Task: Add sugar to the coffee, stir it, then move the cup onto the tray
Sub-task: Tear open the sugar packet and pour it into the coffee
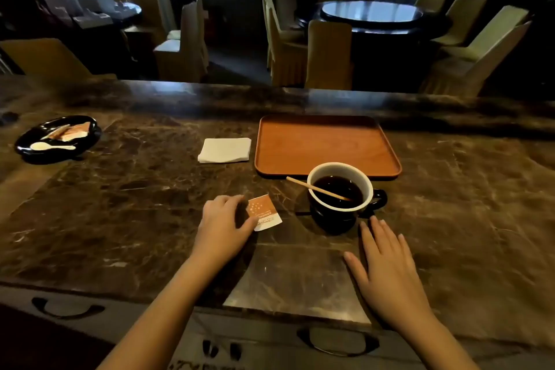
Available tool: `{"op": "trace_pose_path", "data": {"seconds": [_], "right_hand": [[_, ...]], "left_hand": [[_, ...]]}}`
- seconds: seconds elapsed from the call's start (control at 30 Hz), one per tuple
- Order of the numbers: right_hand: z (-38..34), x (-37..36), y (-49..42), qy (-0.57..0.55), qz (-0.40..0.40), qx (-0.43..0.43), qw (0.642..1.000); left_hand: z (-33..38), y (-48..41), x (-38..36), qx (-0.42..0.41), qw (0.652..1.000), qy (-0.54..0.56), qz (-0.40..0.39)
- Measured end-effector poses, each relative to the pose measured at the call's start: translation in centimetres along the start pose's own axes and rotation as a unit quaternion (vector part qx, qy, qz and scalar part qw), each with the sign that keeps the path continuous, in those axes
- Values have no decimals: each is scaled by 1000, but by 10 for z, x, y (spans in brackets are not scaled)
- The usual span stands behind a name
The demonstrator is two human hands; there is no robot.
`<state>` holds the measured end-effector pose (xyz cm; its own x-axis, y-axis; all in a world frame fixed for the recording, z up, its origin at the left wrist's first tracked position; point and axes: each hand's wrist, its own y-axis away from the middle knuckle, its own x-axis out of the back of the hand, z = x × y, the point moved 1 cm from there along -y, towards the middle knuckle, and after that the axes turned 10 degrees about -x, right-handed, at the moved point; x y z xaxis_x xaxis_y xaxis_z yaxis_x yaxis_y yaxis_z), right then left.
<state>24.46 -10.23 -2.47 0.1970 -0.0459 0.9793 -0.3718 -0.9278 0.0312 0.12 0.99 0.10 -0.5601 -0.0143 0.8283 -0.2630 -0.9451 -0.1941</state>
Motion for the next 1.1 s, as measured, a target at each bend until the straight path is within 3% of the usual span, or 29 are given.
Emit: {"op": "trace_pose_path", "data": {"seconds": [0.3, 0.6, 0.77, 0.87, 0.93, 1.0, 1.1], "right_hand": [[0, 1, 3, -2, 24, 25, 999], [-1, 2, 3, -24, 30, 27, 999], [0, 1, 4, -35, 39, 29, 998], [-1, 7, 5, -97, 43, 37, 994], [-1, 15, 9, -210, 52, 31, 976], [-2, 27, 17, -363, 45, 14, 931], [-13, 50, 25, -580, -82, -6, 811]], "left_hand": [[10, -31, -14, 3, 999, -26, -20], [12, -26, -7, 29, 991, 124, -27], [21, -21, 10, 27, 978, 196, -70], [37, -15, 22, 15, 972, 211, -101], [52, -10, 30, -6, 966, 229, -122], [70, -6, 38, -43, 959, 242, -142], [101, -7, 47, -90, 945, 273, -157]]}}
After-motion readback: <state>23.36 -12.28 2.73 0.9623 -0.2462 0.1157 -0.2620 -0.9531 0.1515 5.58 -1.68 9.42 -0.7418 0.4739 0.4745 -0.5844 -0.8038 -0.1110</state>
